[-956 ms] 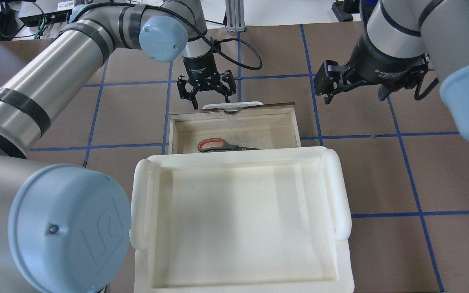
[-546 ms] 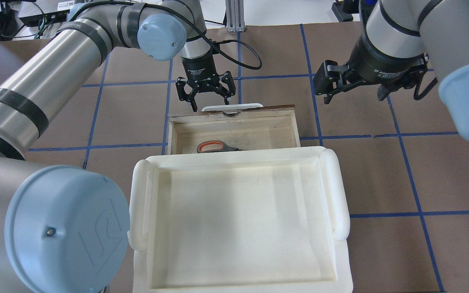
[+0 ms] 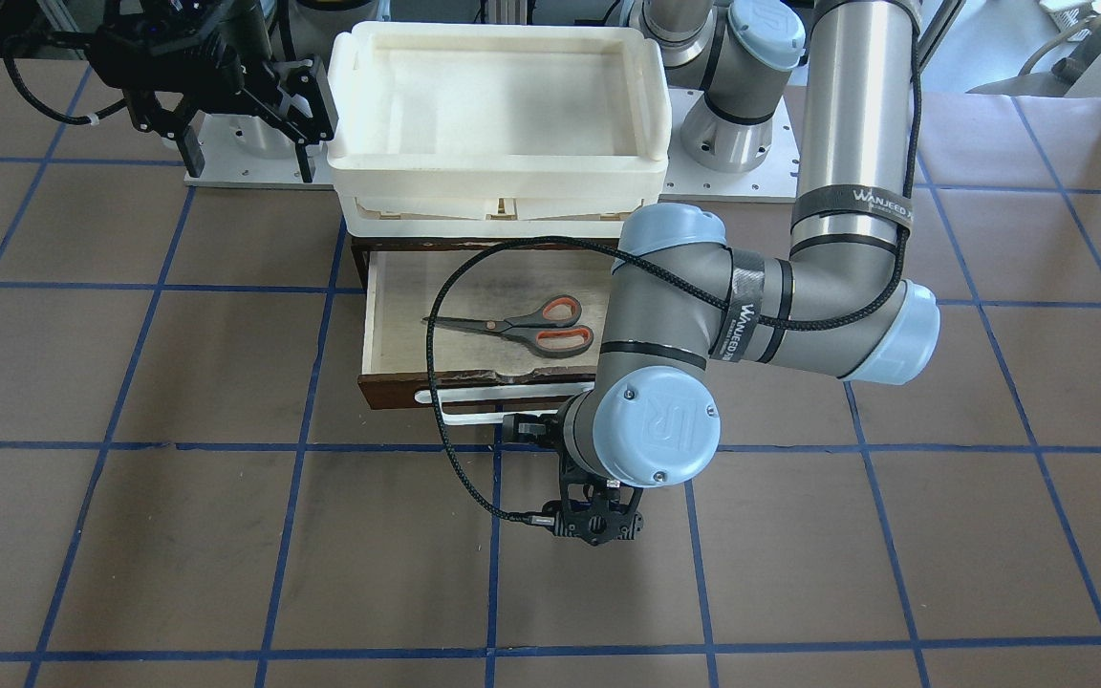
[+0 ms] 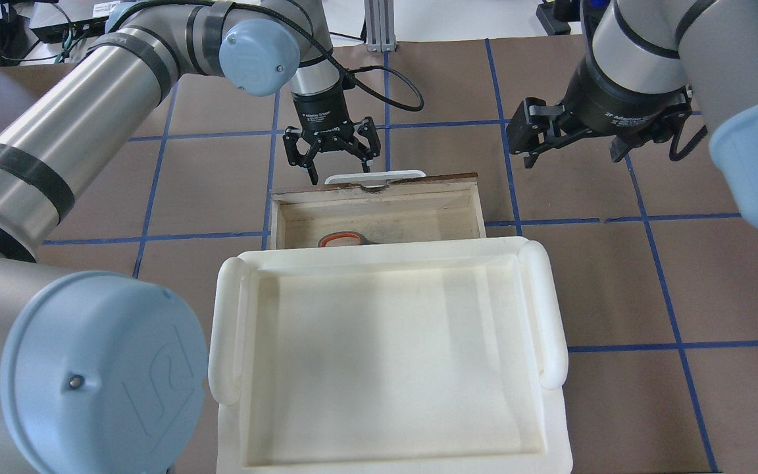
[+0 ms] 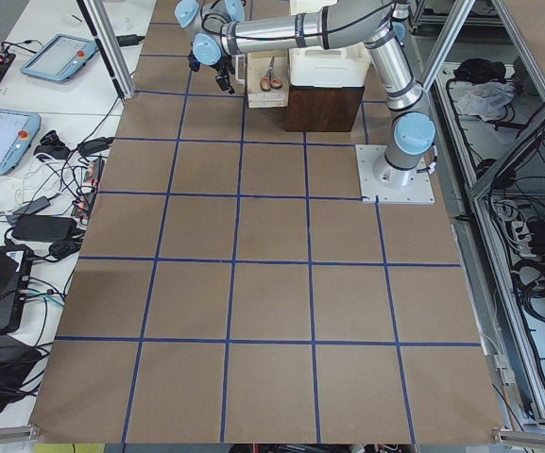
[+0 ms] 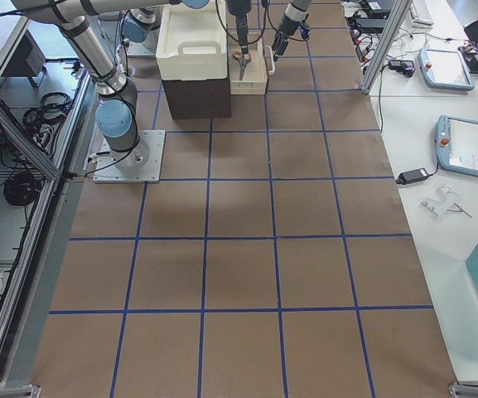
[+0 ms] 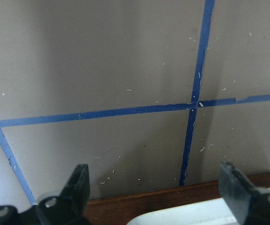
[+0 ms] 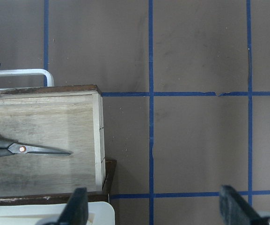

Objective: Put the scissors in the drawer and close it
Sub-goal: 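Push the drawer closed toward the robot's far side with the left gripper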

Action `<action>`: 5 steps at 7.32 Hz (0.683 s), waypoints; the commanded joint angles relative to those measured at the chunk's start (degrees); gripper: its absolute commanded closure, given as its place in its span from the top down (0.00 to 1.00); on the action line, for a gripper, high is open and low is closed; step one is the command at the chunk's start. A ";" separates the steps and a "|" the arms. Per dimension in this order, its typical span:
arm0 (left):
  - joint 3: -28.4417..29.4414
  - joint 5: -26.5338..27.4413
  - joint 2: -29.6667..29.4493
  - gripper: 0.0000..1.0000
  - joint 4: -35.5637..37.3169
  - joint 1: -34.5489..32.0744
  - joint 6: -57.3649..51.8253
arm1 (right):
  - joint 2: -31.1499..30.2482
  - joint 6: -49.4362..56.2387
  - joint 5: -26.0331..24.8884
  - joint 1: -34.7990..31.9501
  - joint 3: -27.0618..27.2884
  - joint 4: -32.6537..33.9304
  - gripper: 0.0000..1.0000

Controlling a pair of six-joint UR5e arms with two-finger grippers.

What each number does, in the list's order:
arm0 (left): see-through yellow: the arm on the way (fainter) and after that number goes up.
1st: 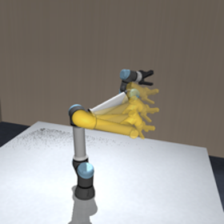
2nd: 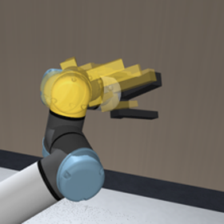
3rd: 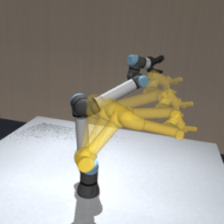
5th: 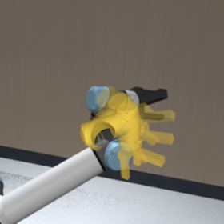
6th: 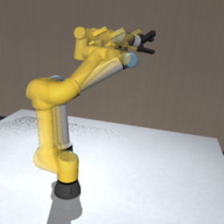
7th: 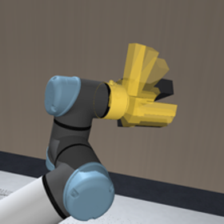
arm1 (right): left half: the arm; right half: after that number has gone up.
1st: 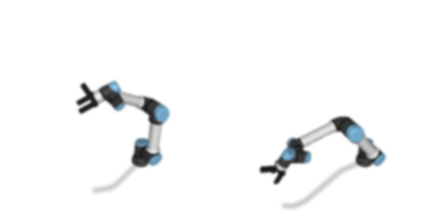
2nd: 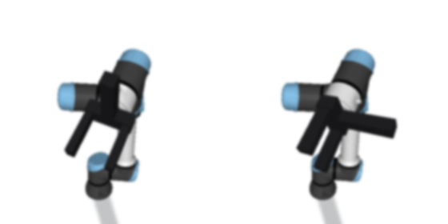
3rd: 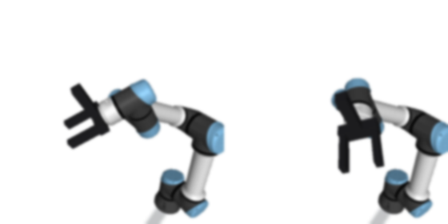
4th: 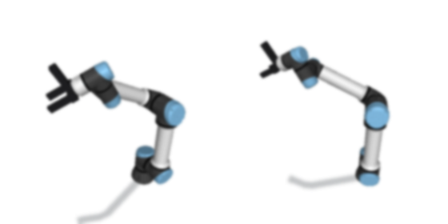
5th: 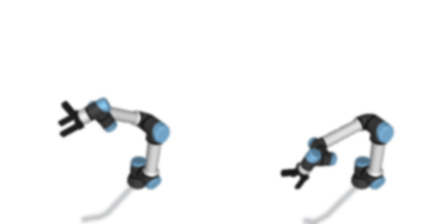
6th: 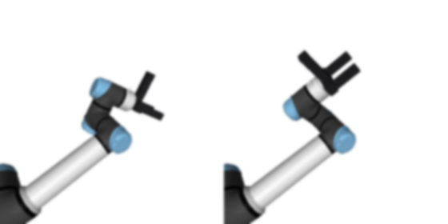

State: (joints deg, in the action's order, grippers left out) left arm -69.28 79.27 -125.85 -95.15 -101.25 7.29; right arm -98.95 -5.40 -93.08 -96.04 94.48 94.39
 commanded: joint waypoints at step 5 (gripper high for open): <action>-1.38 -0.26 1.74 1.00 -2.93 -0.35 0.00 | 0.07 0.04 0.10 0.07 0.00 -0.08 1.00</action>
State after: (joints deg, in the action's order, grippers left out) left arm -70.22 79.00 -124.88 -96.96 -101.54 7.29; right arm -98.88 -5.36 -92.98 -96.02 94.48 94.34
